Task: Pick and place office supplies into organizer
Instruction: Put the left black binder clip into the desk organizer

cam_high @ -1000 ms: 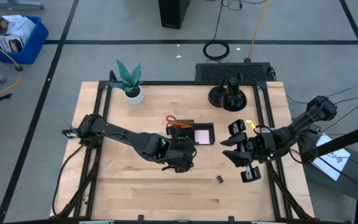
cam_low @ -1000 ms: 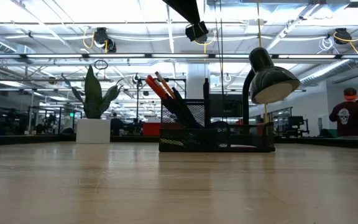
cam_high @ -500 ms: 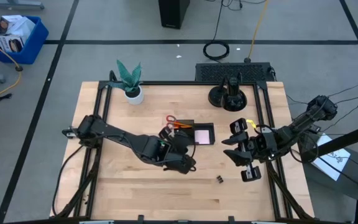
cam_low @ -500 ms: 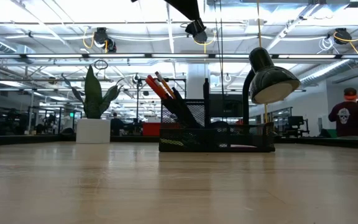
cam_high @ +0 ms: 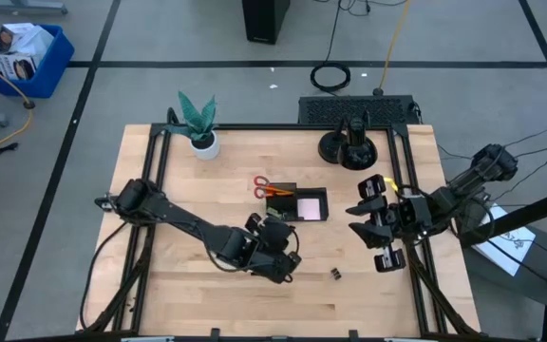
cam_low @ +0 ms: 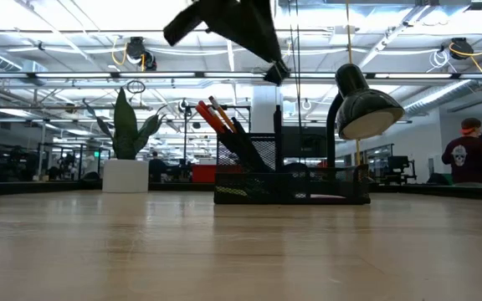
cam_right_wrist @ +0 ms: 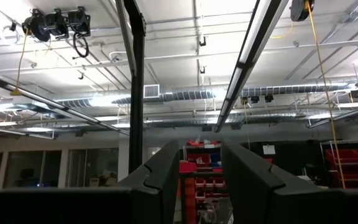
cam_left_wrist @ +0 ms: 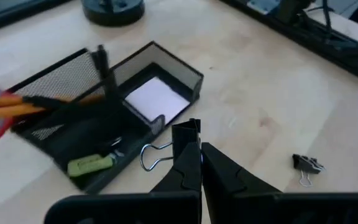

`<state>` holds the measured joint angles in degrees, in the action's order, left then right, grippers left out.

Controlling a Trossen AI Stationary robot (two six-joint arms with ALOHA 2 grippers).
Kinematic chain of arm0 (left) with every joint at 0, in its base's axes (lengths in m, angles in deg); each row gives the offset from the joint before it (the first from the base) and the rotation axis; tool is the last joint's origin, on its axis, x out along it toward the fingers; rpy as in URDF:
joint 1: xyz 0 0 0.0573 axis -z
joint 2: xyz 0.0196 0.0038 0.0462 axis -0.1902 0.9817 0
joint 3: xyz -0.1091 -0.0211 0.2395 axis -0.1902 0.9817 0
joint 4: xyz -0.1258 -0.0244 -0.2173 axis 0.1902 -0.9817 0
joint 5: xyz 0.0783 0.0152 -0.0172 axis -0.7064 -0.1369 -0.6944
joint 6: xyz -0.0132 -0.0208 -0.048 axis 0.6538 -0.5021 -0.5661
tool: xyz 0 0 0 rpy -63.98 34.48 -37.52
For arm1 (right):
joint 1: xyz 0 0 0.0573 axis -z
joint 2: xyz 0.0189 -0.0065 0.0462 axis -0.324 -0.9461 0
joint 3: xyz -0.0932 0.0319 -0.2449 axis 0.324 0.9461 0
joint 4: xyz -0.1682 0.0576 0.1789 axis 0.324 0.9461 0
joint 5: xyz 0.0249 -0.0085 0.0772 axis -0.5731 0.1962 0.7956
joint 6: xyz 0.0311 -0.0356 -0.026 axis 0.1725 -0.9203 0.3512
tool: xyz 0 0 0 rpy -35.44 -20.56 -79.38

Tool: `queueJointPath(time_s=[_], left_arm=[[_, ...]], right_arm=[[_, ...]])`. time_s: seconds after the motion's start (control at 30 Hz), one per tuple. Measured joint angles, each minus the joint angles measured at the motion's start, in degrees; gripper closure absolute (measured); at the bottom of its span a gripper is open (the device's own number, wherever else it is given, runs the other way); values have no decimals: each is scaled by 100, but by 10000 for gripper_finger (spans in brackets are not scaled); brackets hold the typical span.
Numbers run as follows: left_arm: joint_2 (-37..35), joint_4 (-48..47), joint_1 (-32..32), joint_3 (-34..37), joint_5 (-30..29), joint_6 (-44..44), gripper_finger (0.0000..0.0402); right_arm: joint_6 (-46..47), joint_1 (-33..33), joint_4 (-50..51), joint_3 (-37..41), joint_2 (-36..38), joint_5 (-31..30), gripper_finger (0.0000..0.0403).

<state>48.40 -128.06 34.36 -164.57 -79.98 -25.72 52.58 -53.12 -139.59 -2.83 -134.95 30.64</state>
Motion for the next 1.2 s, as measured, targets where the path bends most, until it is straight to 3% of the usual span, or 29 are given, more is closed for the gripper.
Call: queueJointPath(time_s=[0.33,0.53,0.73,0.9,1.03,1.2], left_arm=[[210,1247,-310,327,-322,1160,401],[597,1855,-576,329,260,2132,401],[610,1660,-823,330,664,2973,401],[601,867,-918,329,1062,3476,401],[598,139,-911,329,1030,3565,401],[596,-109,-908,329,1038,3732,401]], right_arm=[[4,0,274,0,78,-2,293],[4,0,348,0,78,-2,293],[4,0,432,0,78,-4,293],[3,0,480,0,78,-9,293],[2,0,513,0,78,-28,293],[-121,0,513,0,78,-31,293]])
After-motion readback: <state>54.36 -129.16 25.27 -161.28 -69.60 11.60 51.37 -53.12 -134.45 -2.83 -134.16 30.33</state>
